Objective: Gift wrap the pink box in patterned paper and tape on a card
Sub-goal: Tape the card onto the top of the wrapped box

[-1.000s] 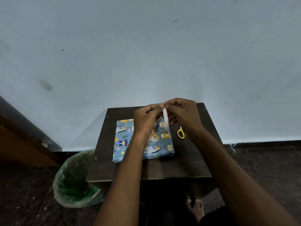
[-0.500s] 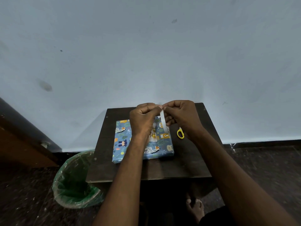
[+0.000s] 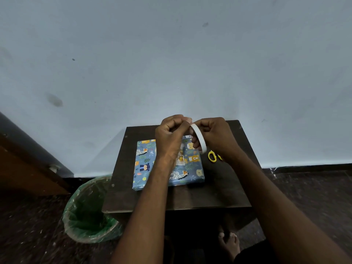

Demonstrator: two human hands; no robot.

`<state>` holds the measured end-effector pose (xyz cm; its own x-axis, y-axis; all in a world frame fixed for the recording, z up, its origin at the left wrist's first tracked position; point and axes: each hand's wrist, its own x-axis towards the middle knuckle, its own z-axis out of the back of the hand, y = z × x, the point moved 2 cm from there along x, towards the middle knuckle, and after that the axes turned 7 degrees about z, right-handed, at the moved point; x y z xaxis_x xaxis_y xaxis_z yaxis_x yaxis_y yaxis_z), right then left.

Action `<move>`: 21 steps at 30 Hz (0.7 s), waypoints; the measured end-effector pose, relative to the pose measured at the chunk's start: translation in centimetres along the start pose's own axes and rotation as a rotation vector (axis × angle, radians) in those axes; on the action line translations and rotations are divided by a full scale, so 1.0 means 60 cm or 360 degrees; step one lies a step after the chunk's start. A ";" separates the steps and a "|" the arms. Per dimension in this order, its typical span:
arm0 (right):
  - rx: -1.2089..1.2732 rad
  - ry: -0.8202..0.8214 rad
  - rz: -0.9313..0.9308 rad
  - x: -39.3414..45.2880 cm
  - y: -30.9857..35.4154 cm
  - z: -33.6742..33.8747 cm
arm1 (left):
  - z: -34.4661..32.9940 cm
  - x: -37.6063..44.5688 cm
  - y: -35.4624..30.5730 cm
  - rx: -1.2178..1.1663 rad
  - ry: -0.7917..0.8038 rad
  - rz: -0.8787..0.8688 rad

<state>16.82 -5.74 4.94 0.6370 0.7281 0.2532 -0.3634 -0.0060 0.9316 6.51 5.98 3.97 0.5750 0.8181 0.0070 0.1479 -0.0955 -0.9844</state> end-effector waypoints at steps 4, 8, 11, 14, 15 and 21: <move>-0.0590 -0.0135 0.0184 0.010 -0.002 -0.001 | -0.001 -0.004 -0.005 -0.0178 -0.0026 0.0061; -0.0598 -0.0131 0.0120 0.005 -0.001 0.004 | 0.002 -0.006 -0.010 -0.0135 0.0164 0.0139; -0.0636 -0.0143 0.0148 0.004 -0.002 0.013 | 0.003 -0.007 -0.010 -0.0067 0.0343 0.0176; -0.0682 -0.0149 0.0143 0.004 -0.001 0.020 | 0.001 -0.008 -0.008 0.0017 0.0364 0.0156; -0.0714 -0.0132 0.0139 0.004 0.000 0.021 | 0.000 -0.009 -0.007 0.0023 0.0360 0.0151; -0.0966 -0.0056 -0.0169 -0.002 -0.010 0.046 | -0.012 -0.013 0.004 0.0133 0.0335 0.0057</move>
<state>18.85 -7.70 5.08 0.7091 0.6804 0.1852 -0.6124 0.4639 0.6401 6.69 4.89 3.84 0.7351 0.6779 -0.0001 0.0623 -0.0678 -0.9958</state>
